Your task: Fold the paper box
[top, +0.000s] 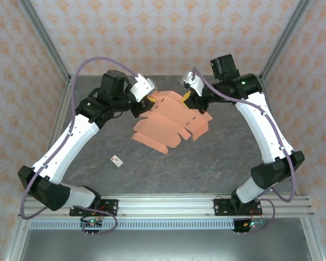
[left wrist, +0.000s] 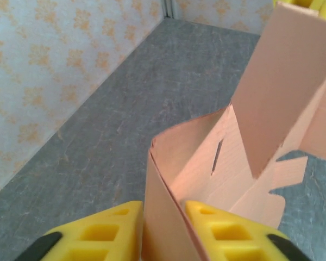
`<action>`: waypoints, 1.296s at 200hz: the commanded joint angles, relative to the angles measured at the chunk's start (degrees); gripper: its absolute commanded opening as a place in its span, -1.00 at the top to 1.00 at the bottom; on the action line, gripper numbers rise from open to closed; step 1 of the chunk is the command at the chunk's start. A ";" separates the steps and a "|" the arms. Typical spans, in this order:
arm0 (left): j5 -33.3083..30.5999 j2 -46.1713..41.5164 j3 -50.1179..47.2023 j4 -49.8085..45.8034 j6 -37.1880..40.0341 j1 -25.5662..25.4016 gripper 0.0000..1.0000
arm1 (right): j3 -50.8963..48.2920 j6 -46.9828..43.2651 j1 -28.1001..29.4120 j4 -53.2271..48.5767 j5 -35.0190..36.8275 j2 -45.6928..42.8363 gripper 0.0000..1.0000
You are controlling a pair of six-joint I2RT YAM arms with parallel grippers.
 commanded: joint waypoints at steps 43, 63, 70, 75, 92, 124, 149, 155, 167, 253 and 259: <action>11.35 -3.20 -2.78 -0.34 -1.76 3.24 0.89 | 0.89 -2.24 0.19 -0.13 0.54 1.27 1.00; 12.16 -4.04 -4.30 -0.13 -1.83 3.38 1.00 | 0.96 -2.43 0.20 -0.09 0.36 1.62 1.00; 12.43 -4.37 -4.87 0.17 -1.90 3.48 1.00 | 0.89 -2.59 0.21 -0.09 0.28 1.63 1.00; 12.70 -4.55 -5.24 0.32 -1.94 3.66 1.00 | 0.72 -2.70 0.19 -0.17 0.17 1.65 0.99; 14.11 -5.04 -6.15 0.73 -2.16 4.69 1.00 | -0.05 -3.41 0.19 -0.22 0.10 1.48 0.91; 16.73 -5.19 -7.50 1.70 -3.91 6.36 1.00 | -1.92 -4.06 0.12 0.51 0.57 1.12 0.76; 18.14 -5.43 -9.08 3.18 -5.55 6.80 1.00 | -2.91 -4.26 -0.04 1.31 0.23 1.24 0.74; 18.25 -5.51 -9.43 3.39 -5.73 6.76 1.00 | -2.95 -4.21 -0.11 1.48 0.32 1.26 0.74; 18.41 -5.53 -9.92 3.71 -6.11 6.93 1.00 | -3.22 -4.00 -0.26 1.97 0.44 1.49 0.77; 18.96 -5.97 -11.75 6.14 -8.52 7.16 0.46 | -4.82 -2.64 -0.24 5.88 0.48 0.01 1.00; 18.92 -6.33 -12.45 6.66 -8.48 7.20 0.33 | -4.86 -3.06 -0.22 5.98 0.38 -0.34 1.00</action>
